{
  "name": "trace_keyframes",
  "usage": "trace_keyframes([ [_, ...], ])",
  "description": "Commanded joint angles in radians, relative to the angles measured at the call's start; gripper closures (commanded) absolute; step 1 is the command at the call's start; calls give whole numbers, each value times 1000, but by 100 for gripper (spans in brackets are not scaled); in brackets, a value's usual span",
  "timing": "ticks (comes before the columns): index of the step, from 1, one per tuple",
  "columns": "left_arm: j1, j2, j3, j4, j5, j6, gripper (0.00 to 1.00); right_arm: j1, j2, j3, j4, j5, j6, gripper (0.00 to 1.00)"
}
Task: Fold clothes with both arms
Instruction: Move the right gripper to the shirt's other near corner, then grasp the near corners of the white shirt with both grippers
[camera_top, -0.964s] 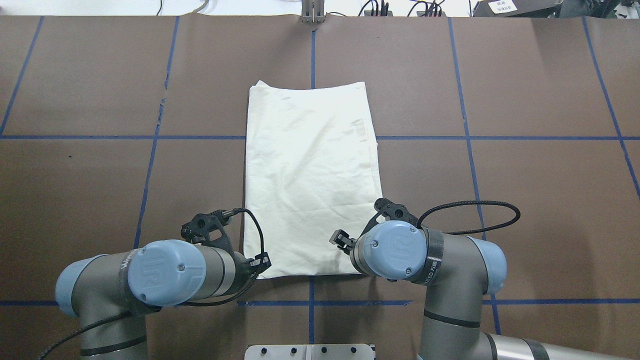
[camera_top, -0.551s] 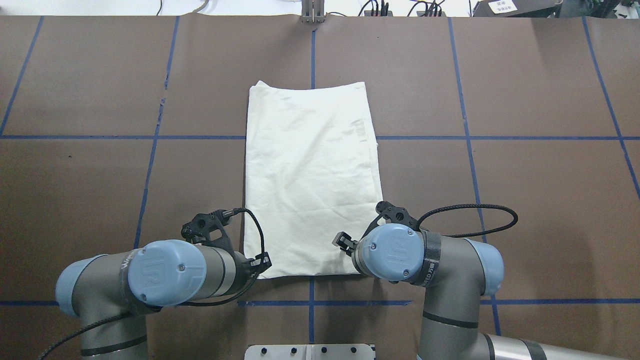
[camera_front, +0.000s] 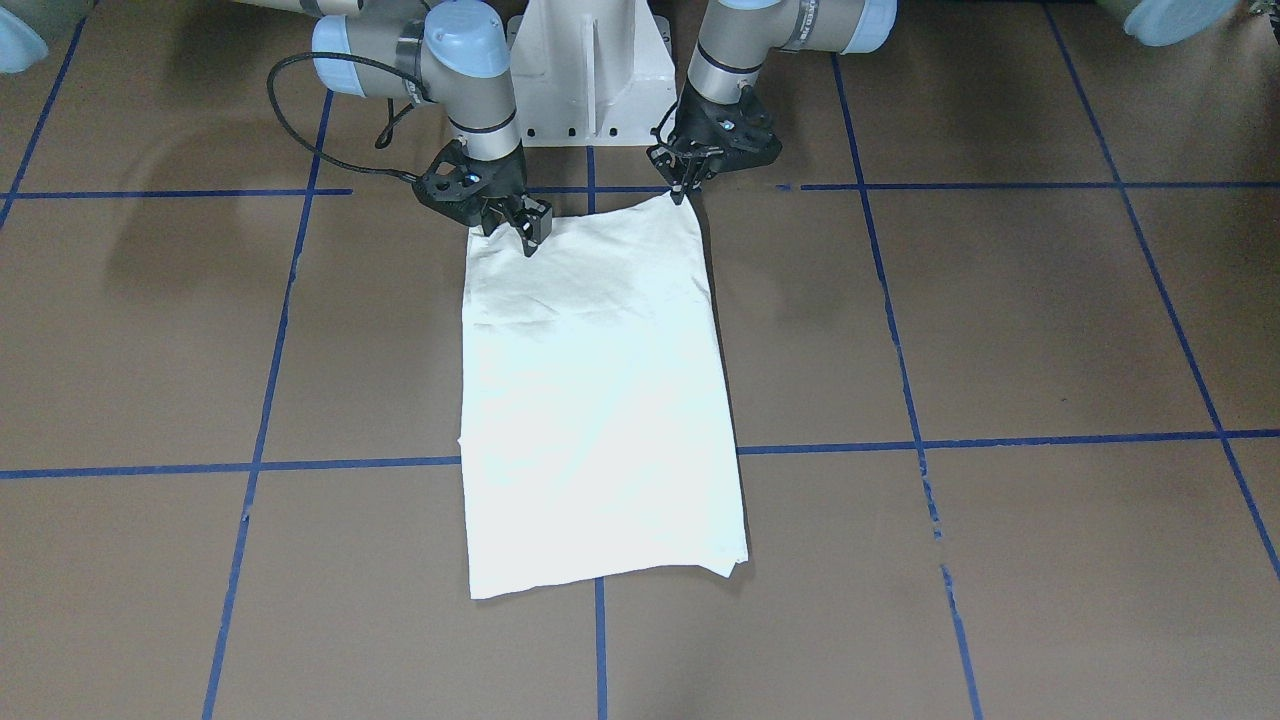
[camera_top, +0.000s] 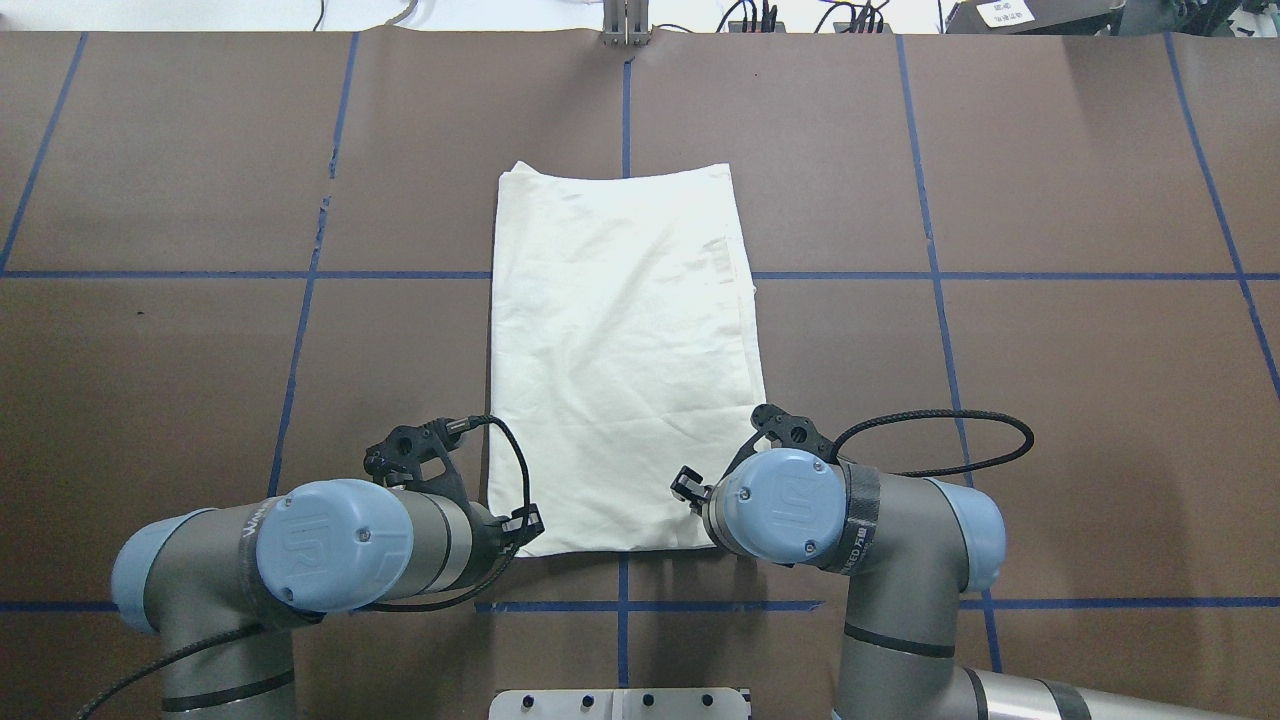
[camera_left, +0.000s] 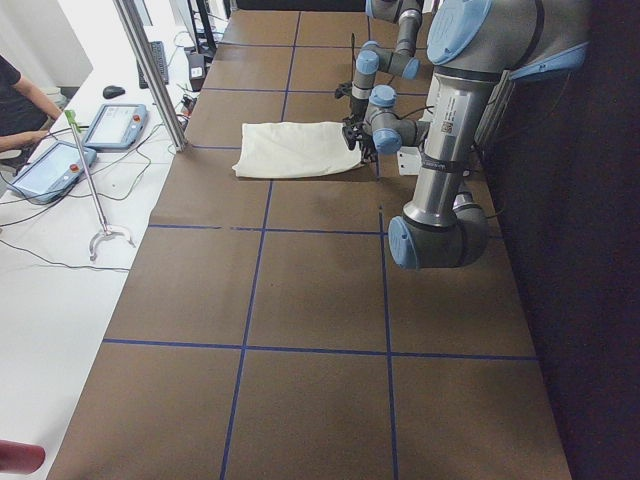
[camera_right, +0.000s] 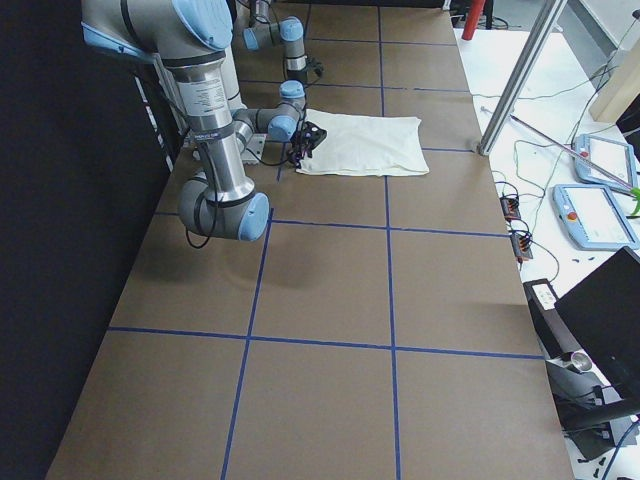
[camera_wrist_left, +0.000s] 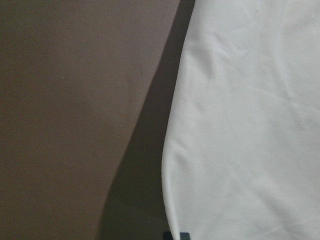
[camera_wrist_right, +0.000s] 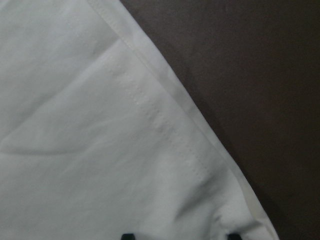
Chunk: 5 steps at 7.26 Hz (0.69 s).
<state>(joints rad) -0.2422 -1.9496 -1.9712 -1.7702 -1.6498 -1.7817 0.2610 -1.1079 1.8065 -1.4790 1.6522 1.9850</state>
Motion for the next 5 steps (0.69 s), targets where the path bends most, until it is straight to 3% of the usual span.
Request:
trace_keyframes([
  [1,0,0,0,0,1,1,100,0,2,0,0,1,-5,83],
  [3,0,0,0,0,1,1,100,1,11,2,-1,4,-6,98],
  [5,0,0,0,0,1,1,100,7,16,2,0,9,-8,100],
])
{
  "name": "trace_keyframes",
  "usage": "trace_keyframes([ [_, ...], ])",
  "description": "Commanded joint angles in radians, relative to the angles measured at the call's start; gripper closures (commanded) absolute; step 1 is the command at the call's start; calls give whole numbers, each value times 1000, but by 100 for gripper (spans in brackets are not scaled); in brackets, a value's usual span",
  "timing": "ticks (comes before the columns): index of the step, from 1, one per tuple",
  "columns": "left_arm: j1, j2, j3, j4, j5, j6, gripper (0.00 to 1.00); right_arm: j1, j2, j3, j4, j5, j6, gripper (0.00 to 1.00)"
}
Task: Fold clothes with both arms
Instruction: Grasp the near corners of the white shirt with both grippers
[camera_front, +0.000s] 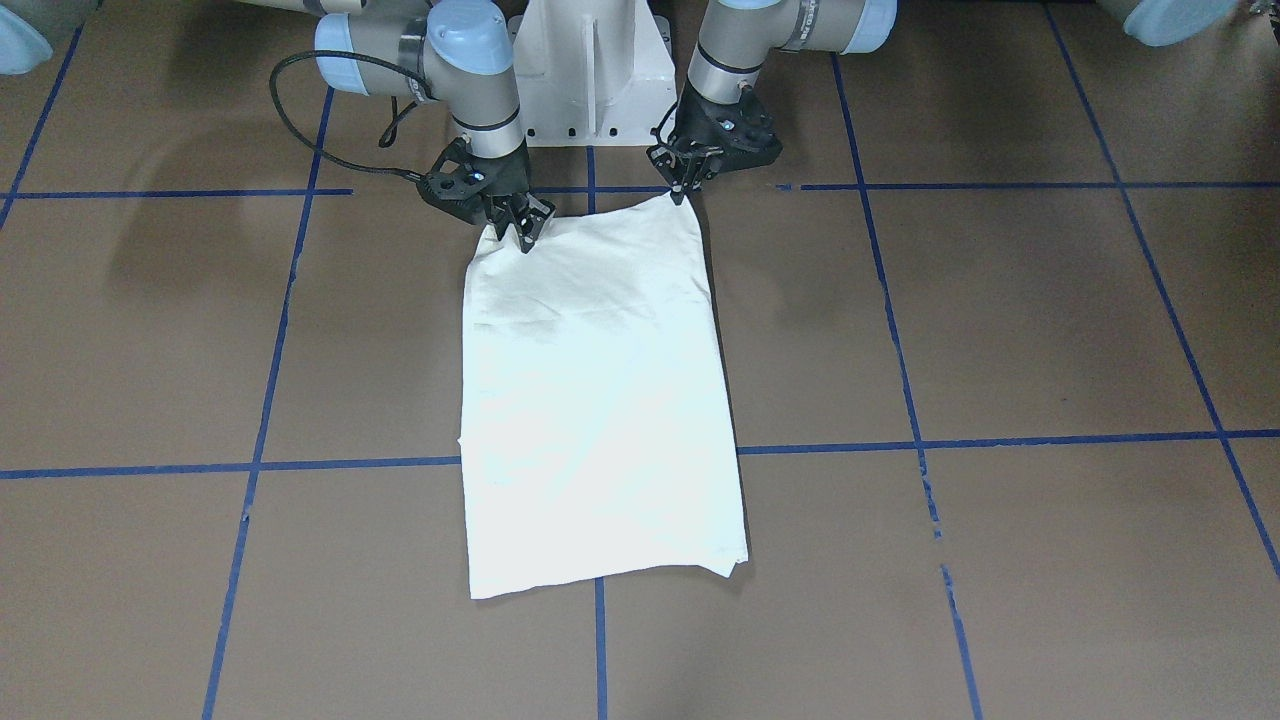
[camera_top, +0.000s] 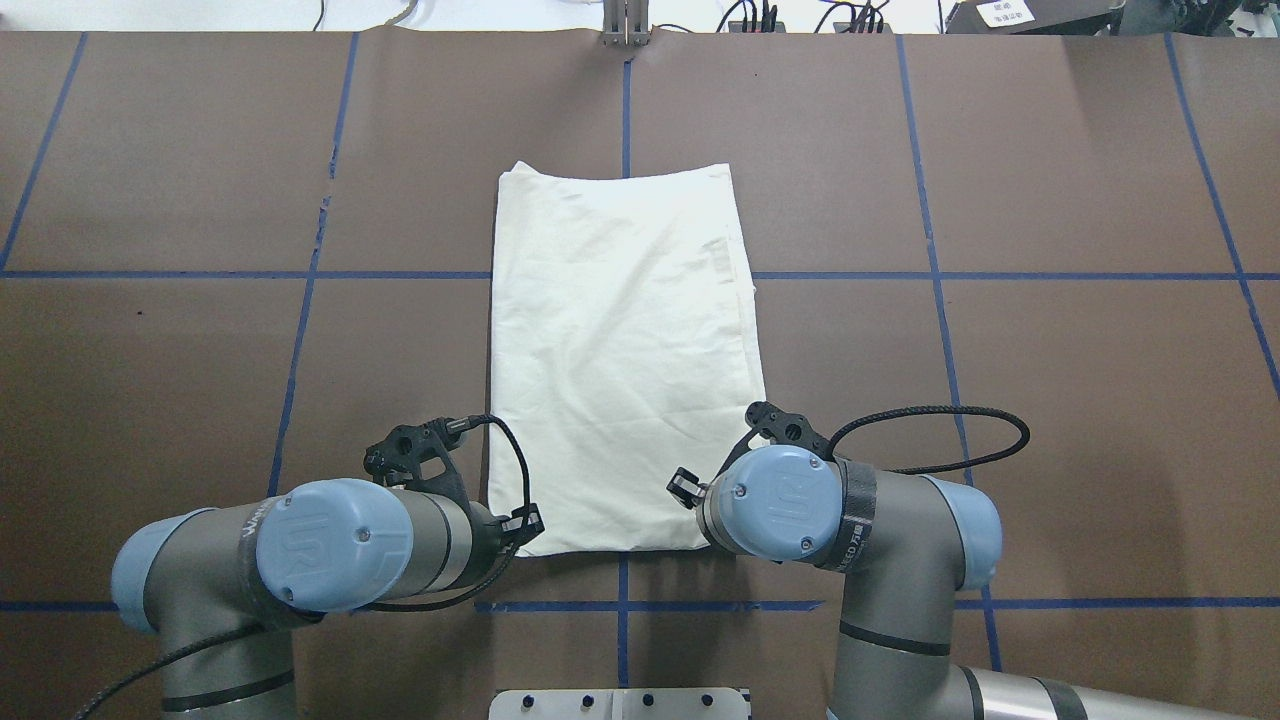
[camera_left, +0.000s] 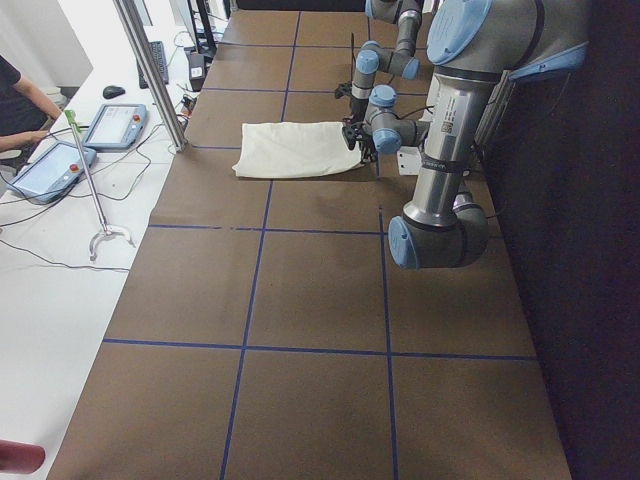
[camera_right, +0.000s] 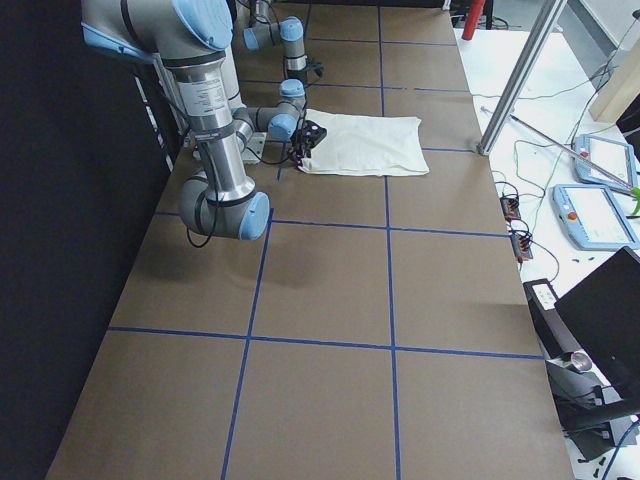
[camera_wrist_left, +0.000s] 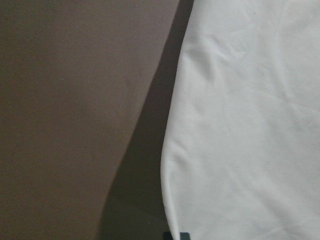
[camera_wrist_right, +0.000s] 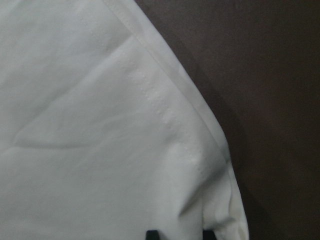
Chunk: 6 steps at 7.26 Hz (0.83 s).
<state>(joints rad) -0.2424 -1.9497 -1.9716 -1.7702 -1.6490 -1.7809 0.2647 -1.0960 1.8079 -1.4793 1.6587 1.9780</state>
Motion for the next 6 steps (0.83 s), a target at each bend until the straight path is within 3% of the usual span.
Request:
trace_keyframes([
  [1,0,0,0,0,0,0,100,7,4,4,1,4,-2,100],
  [6,18,9,-48,3,-2,-2,100,5,-28,97,2,62,-11,100],
])
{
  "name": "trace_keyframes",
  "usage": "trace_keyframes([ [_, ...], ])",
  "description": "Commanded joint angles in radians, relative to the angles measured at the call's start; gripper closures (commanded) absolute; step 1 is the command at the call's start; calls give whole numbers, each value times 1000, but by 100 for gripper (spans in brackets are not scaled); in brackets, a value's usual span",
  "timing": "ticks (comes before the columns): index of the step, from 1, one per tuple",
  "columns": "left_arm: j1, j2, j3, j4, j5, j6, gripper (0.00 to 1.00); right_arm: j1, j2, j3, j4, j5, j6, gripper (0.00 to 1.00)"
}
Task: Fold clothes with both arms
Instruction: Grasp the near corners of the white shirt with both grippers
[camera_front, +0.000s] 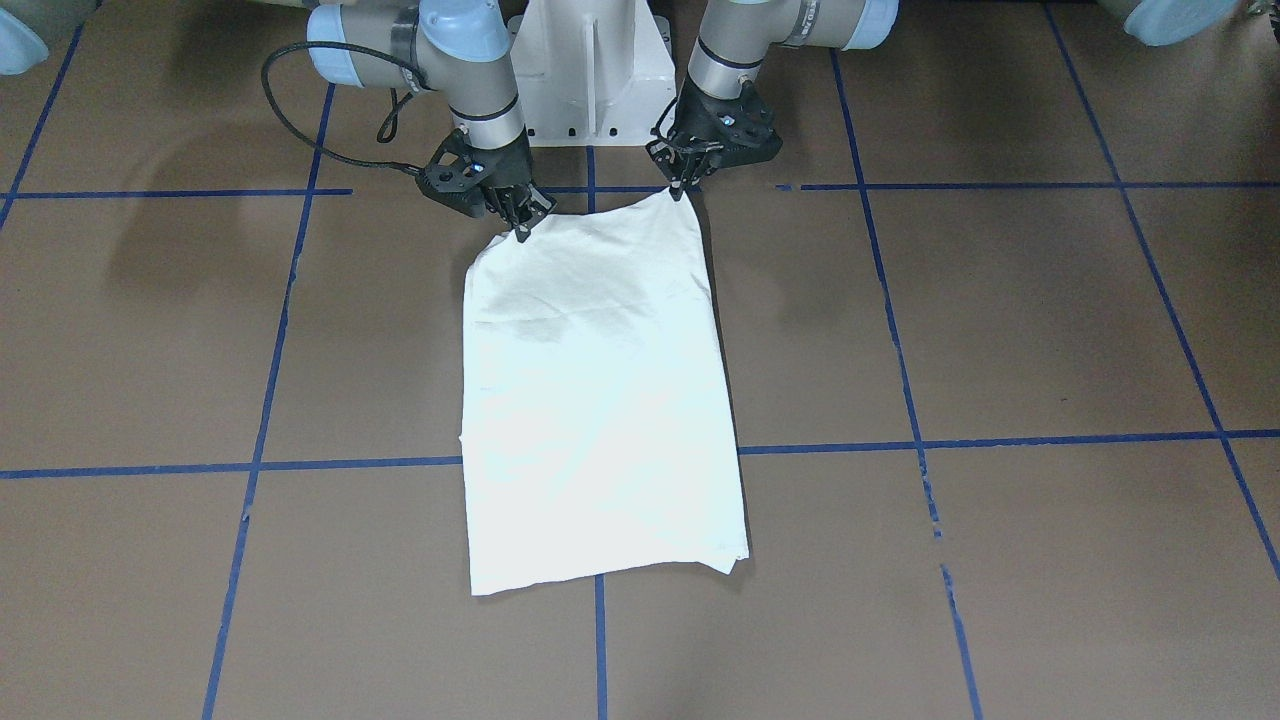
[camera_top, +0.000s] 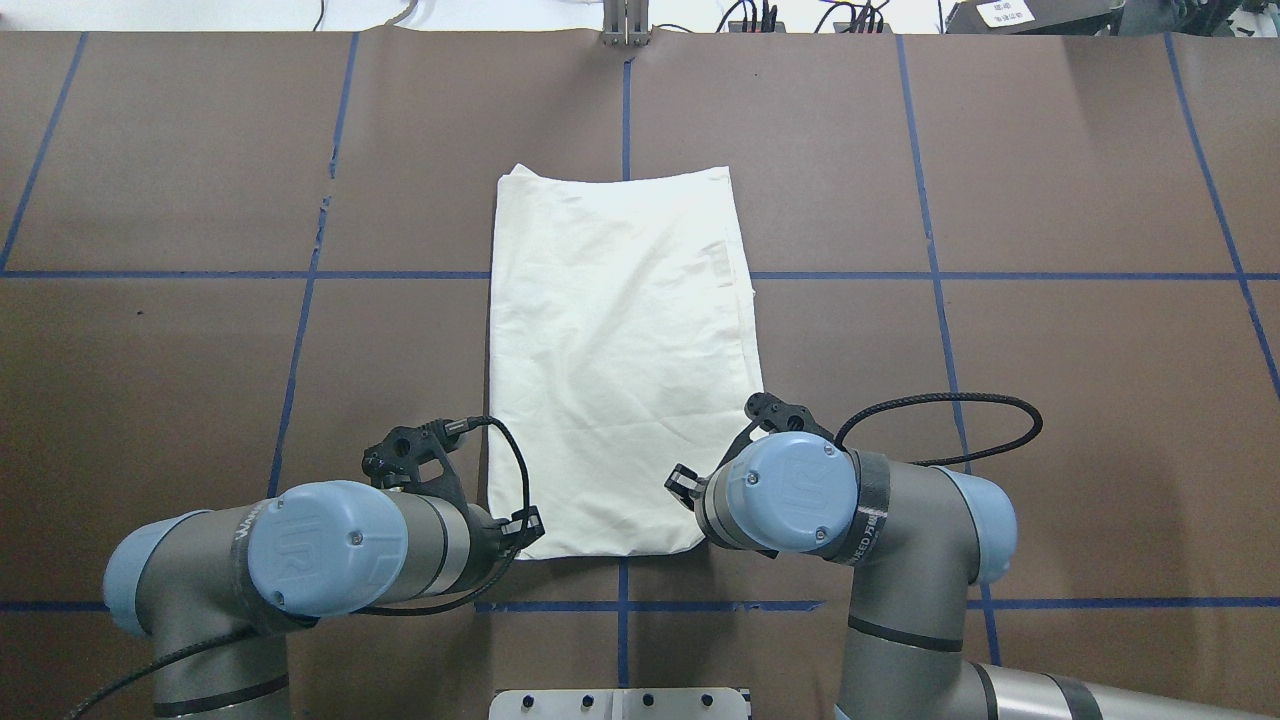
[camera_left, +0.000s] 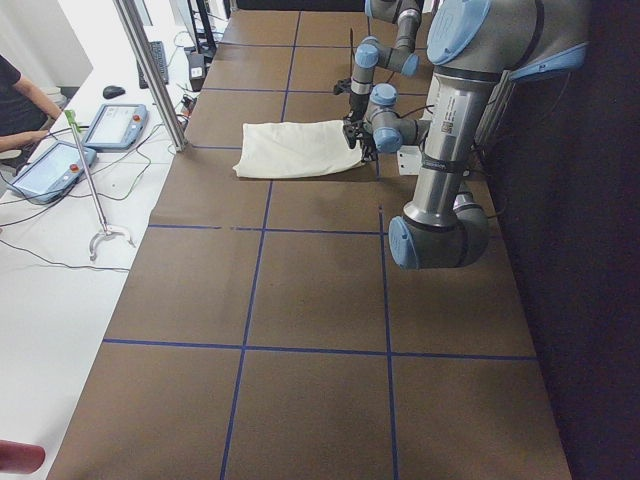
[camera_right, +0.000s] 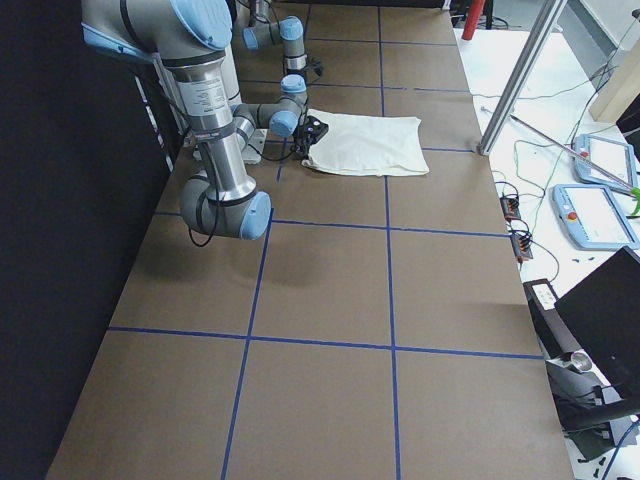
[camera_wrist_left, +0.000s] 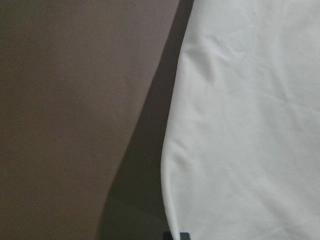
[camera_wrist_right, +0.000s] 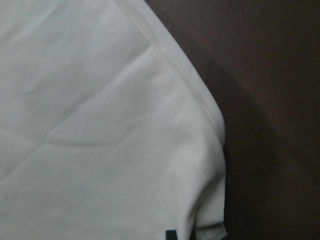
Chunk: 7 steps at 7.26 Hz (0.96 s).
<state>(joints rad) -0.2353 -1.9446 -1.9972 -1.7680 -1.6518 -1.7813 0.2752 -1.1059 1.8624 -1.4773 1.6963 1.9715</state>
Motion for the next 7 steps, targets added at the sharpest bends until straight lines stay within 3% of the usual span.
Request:
trace_keyframes([
  [1,55,9,-56,4,7,-3,100,-40,-58,119,0,35,-5,100],
  [2,77,16,-84,7,7,-4,100,-88,-107,185,0,36,-3,100],
  [4,128,55,-191,76,7,-6,100,-139,-126,216,0,34,-2,100],
  [7,123,20,-192,84,0,-1,100,-43,-114,205,24,34,-69,100],
])
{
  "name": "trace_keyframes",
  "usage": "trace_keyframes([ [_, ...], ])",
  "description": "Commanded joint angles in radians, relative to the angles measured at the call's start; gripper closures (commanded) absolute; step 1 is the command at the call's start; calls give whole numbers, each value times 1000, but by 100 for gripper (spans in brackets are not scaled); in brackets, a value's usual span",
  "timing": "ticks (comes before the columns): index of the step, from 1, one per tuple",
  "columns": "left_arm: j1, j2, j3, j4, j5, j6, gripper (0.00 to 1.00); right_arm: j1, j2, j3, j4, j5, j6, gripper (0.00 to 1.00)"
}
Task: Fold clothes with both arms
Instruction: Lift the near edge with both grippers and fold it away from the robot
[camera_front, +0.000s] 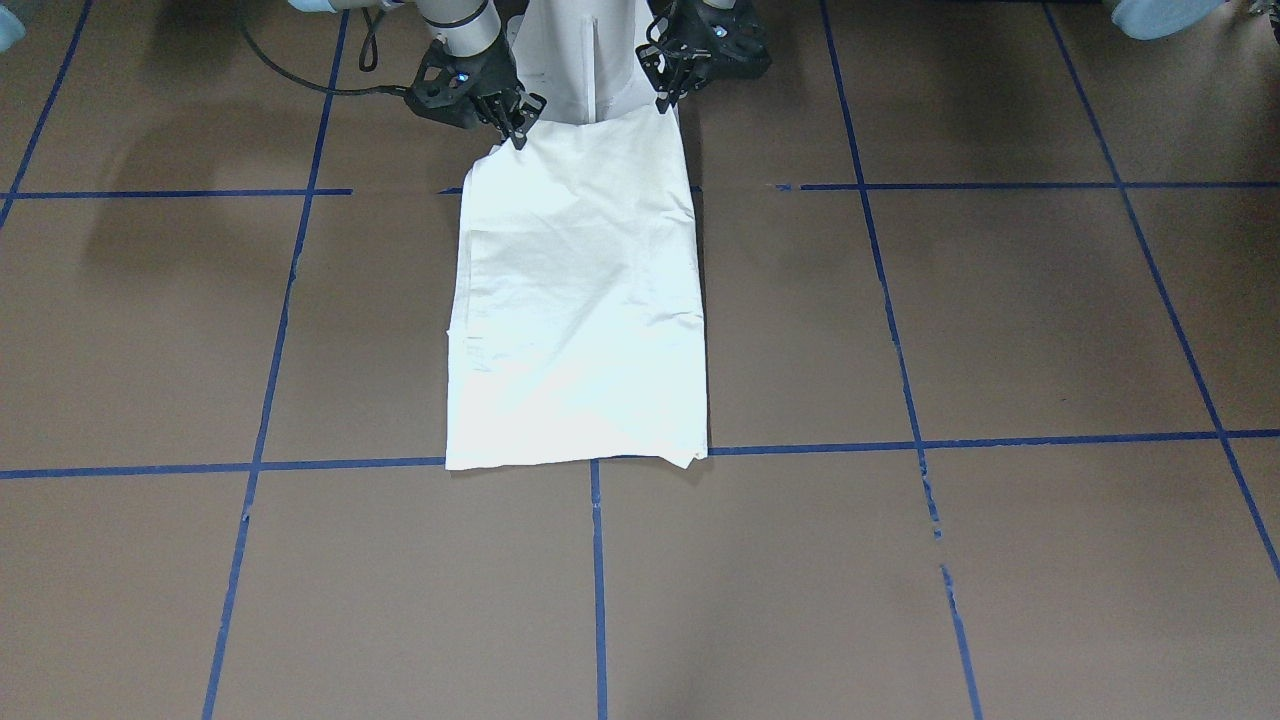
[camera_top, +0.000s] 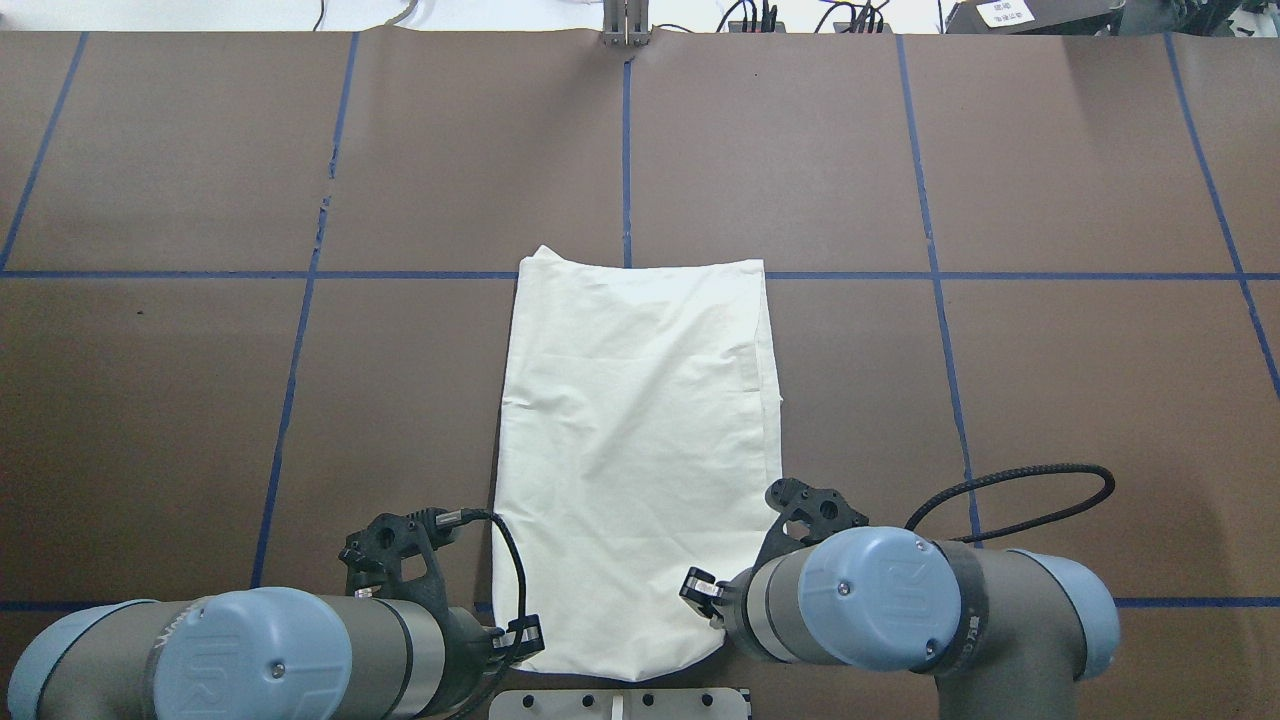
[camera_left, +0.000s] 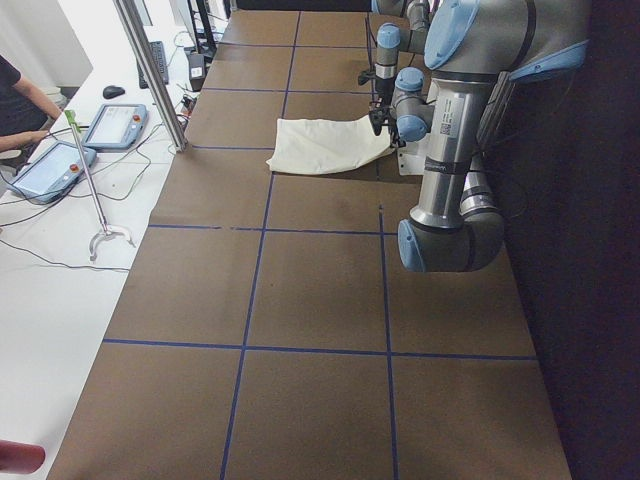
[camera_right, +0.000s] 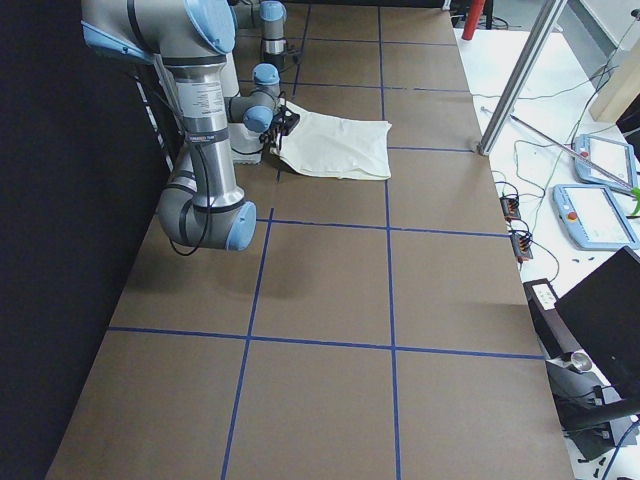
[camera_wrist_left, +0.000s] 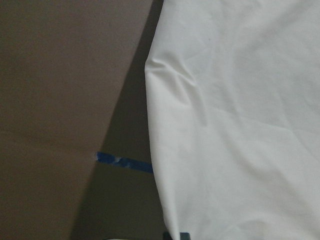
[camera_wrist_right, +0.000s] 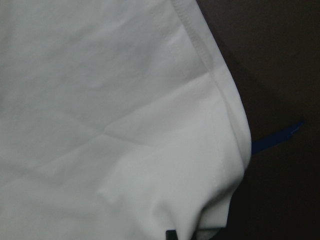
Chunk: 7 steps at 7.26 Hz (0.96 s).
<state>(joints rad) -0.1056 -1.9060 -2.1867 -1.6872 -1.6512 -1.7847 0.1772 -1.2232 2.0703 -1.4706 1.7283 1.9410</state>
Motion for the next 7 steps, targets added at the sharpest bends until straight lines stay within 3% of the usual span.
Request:
trace_keyframes([
  [1,-61,-57,1,4,-1,4,100,121,2,-21,62,45,-43,100],
  [3,-263,-108,28,3,-68,95,100,285,8,-61,72,207,-112,100],
  [4,-373,-158,109,-11,-117,135,100,351,48,-120,73,258,-140,100],
  [5,-435,-224,230,-40,-117,165,100,410,112,-227,76,307,-160,100],
  [7,-489,-255,467,-287,-117,165,100,499,262,-465,110,362,-220,100],
])
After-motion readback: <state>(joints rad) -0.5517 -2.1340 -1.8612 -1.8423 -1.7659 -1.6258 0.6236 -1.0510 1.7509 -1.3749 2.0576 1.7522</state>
